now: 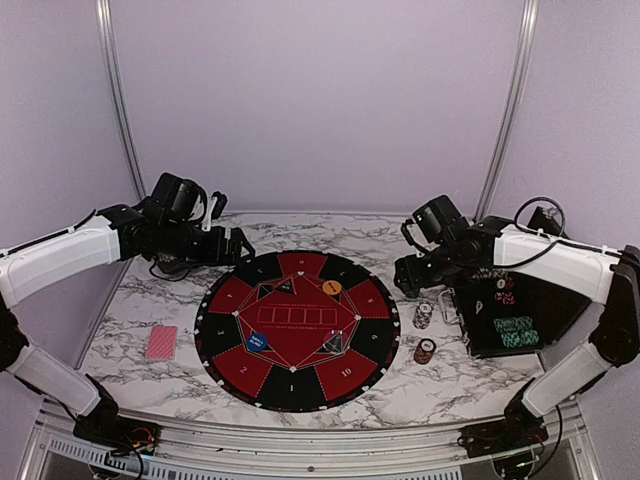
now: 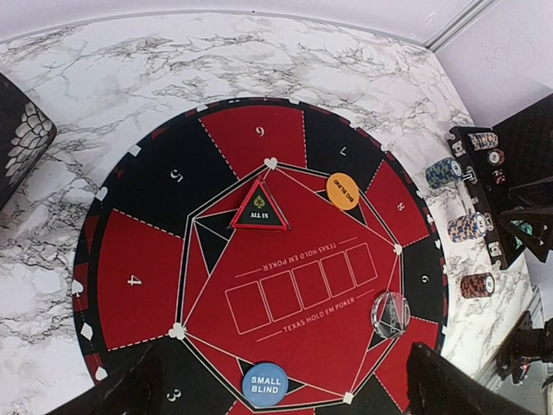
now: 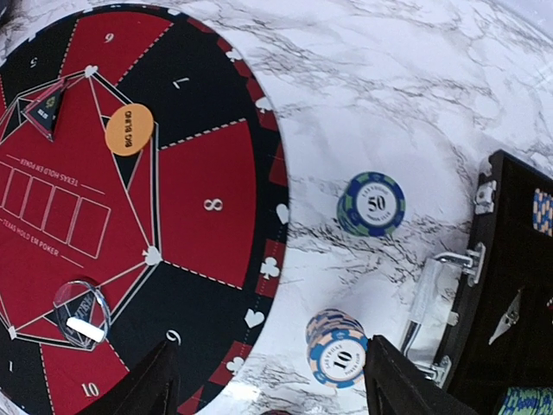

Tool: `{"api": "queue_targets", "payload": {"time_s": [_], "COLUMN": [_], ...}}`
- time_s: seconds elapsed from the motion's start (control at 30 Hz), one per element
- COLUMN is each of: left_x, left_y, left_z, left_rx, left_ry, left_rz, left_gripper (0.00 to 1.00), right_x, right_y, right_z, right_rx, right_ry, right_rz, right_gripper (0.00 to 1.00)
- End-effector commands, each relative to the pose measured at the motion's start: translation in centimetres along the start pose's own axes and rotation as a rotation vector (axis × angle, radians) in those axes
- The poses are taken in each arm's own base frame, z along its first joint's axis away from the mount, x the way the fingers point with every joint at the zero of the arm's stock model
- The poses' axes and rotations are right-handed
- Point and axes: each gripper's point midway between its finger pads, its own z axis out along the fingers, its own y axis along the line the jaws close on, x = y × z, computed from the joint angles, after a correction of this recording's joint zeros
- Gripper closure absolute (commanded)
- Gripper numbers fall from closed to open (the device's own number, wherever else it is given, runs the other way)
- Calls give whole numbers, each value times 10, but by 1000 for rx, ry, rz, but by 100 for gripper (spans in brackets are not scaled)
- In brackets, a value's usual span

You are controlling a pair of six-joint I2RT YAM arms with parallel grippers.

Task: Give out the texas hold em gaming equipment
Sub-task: Pick up the pile of poker chips from the pile of poker chips.

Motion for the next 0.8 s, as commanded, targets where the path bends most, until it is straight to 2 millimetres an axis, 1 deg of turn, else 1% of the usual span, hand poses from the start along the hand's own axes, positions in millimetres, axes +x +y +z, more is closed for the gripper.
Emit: {"api": "queue_targets", "payload": {"time_s": [0.0,0.13,0.3,0.5,0.63,0.77], "left_x": [-18,-27,-34,-32,-33,-32], "left_y": [-11,-13,-11,-7,-5,-3], "left_z": [-1,1,3,7,5,5], "left_rx": [28,20,2,-18,-27,-36], "left_ry": [-43,-58,-71,-67,-76,-78], "left_rz": [17,39,59,62,70,71], "left_gripper": [1,1,1,1,1,1], "right_x": [15,28,38,40,40,42], "right_y": [-25,-34,-37,-36,-37,-42], "right_z": [-7,-2,10,23,30,35], "right_rx": [54,72,80,66,72,81], "right_ry": [31,74,113,129,140,152], "right_rz": [58,75,71,75,70,76], "right_gripper": [29,29,28,24,23,24]}}
